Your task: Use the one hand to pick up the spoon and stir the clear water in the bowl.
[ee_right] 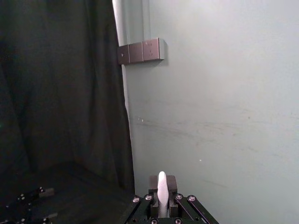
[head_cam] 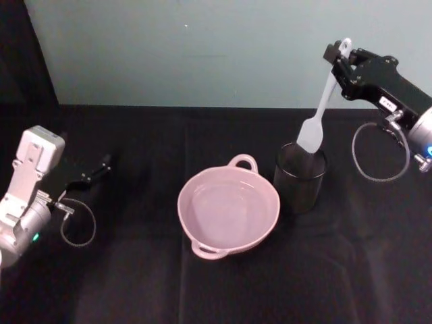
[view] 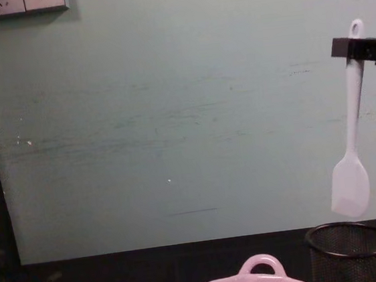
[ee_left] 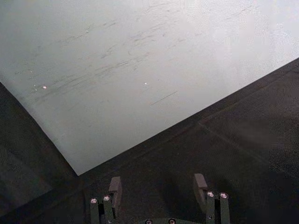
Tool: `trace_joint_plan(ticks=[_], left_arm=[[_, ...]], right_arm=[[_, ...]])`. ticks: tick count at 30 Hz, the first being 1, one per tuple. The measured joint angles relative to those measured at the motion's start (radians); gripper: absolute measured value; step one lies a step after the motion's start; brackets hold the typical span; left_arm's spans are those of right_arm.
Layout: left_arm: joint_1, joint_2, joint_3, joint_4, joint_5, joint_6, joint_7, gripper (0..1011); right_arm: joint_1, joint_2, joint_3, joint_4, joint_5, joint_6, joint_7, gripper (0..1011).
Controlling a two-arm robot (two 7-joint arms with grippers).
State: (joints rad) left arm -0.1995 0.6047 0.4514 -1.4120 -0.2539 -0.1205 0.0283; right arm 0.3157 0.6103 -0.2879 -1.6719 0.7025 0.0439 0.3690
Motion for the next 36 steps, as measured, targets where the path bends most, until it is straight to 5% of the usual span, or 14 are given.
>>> trace_joint_plan(ticks=[28,36], left_arm=[[0.0,0.0,0.0,0.0,0.0,0.0,0.0,1011],[0.0,0.0,0.0,0.0,0.0,0.0,0.0,1011]], right_arm=[[0.0,-0.002,-0.002,0.005,-0.001,-0.001,0.001,114],[0.013,-0.034,-0.029,-0.009,-0.021,0.012,0.039,114]])
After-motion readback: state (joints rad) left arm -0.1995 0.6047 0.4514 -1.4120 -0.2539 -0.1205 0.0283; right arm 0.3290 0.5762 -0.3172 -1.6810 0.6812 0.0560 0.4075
